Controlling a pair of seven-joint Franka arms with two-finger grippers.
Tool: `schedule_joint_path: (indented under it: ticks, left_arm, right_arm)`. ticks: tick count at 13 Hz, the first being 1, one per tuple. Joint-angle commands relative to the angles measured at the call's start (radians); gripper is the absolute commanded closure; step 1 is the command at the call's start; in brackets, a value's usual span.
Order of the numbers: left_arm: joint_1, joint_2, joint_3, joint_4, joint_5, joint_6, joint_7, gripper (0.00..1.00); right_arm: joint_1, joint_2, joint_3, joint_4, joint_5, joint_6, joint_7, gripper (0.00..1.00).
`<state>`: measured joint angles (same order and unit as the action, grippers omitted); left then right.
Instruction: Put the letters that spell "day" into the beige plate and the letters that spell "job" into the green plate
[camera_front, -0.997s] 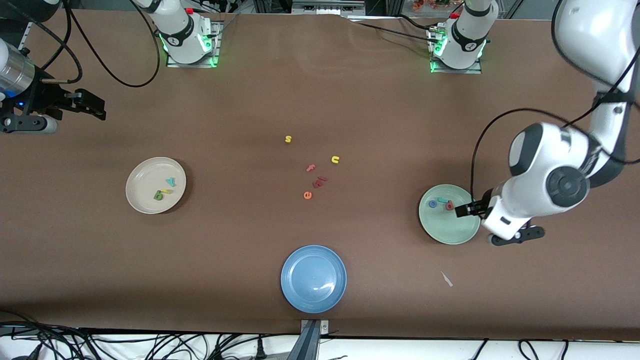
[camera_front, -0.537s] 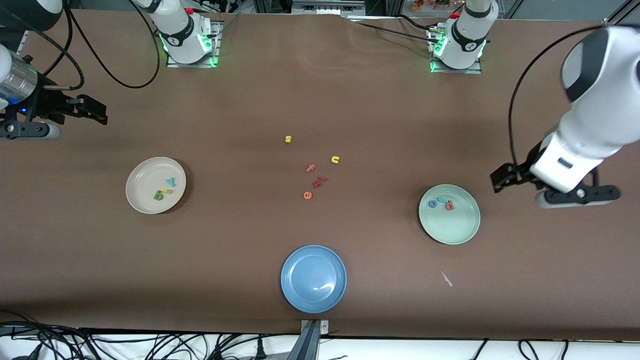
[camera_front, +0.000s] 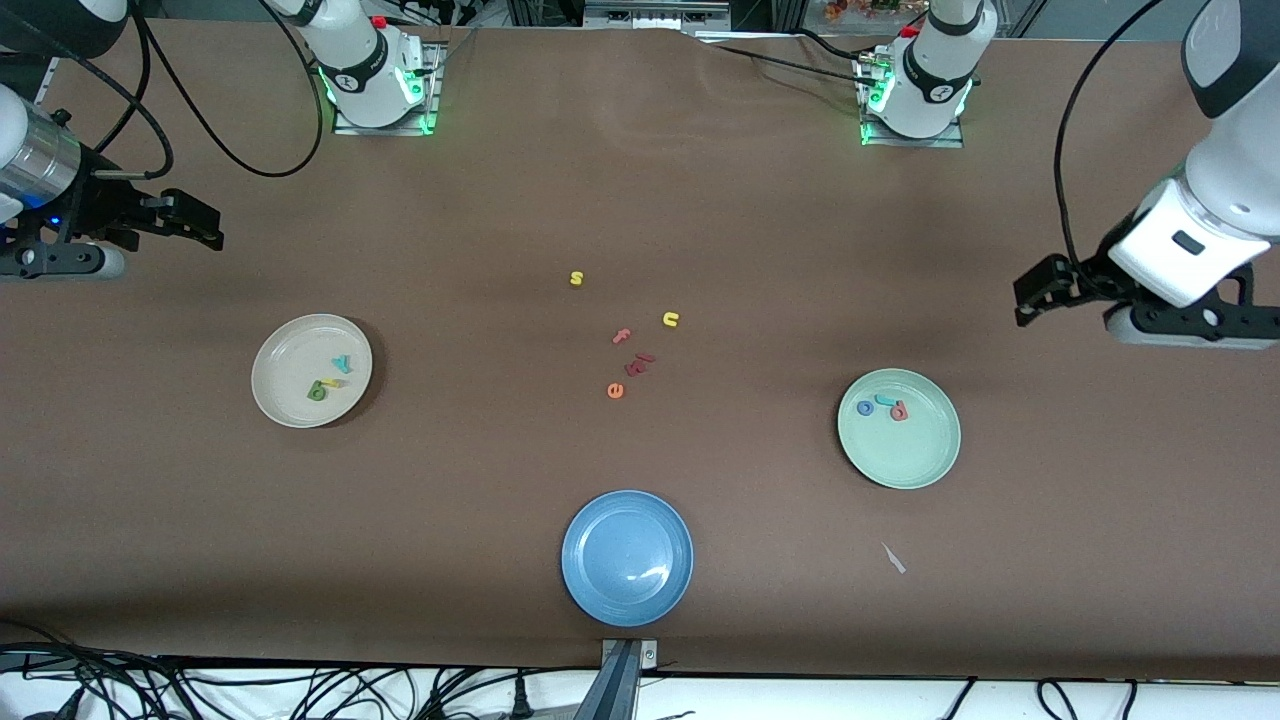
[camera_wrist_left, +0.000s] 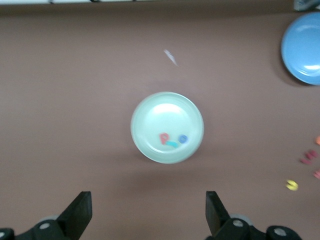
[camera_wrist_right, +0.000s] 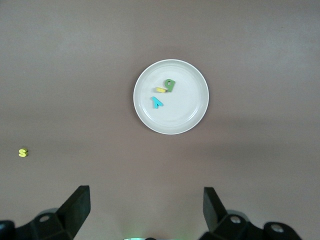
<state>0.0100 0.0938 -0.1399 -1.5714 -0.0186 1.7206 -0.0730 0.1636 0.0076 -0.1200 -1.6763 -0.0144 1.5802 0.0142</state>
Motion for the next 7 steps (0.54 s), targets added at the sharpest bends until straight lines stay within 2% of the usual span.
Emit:
schedule_joint_path:
  ticks: [1,7]
  left_arm:
    - [-0.054,-0.124,0.055,-0.142,0.020,0.011,0.093,0.00]
    - [-0.044,-0.106,0.072,-0.119,0.029,-0.038,0.091,0.00]
  right_arm:
    - [-0.006,0.009,-0.001,0.024,0.021,-0.011,0.004,0.00]
    - [-0.006,0.009,-0.001,0.024,0.021,-0.016,0.004,0.00]
